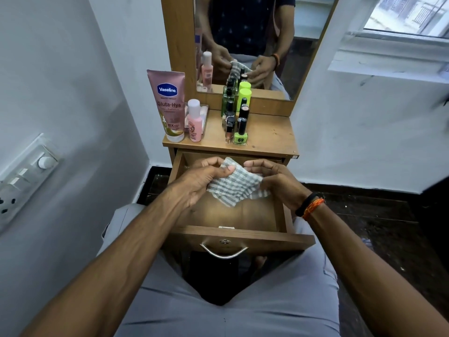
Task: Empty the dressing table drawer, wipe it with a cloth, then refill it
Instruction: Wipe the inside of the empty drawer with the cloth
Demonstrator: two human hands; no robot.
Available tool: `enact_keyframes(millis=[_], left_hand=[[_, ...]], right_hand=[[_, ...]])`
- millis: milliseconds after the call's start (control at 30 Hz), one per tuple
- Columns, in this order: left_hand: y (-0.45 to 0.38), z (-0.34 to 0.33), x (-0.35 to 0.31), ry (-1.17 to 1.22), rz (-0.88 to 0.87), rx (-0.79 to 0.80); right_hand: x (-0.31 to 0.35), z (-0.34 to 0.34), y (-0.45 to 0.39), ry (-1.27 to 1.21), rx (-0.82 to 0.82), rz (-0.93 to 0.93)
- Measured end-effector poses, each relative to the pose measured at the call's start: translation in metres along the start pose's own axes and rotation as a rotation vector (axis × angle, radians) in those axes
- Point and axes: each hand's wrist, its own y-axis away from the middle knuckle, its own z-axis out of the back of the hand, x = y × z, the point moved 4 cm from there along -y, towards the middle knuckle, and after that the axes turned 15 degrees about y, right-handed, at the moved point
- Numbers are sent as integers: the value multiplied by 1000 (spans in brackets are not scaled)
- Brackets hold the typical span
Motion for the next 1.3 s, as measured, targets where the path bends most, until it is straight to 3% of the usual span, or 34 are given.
enact_keyframes(millis=[167, 300, 433, 567, 733, 833, 933, 1000, 1100, 1167, 1233, 1300], left_hand=[[-1, -22, -4, 28, -77, 29], [-1, -35, -12, 23, -158, -10], [-9, -29, -20, -259, -246, 30], [-12, -30, -31, -552, -279, 47], [-12, -49, -41, -673, -375, -107], [-17, -53, -41, -567, -456, -252], [-27, -54, -31, -455, -360, -260], [-33, -55, -20, -444, -286, -213], [-35, -54, -10, -569, -305, -223], [-32, -55, -10, -738, -379, -235], [-27, -55, -9, -879, -432, -217], [-23, -51, -5, -962, -452, -195]], right_hand=[[17, -1, 3, 477, -16, 73], [20, -2, 4, 605, -163, 122], [22, 12, 11, 529, -140, 74], [17, 24, 17, 251, -101, 13], [20, 39, 25, 120, -96, 46], [37, 56, 25, 124, -246, 108], [55, 83, 20, 108, -468, 118], [67, 100, 11, 321, -666, 112], [81, 108, -9, 847, -976, 118], [79, 104, -28, 1052, -1051, 130], [62, 94, -55, 1170, -892, 83], [35, 77, -75, 1325, -596, -36]])
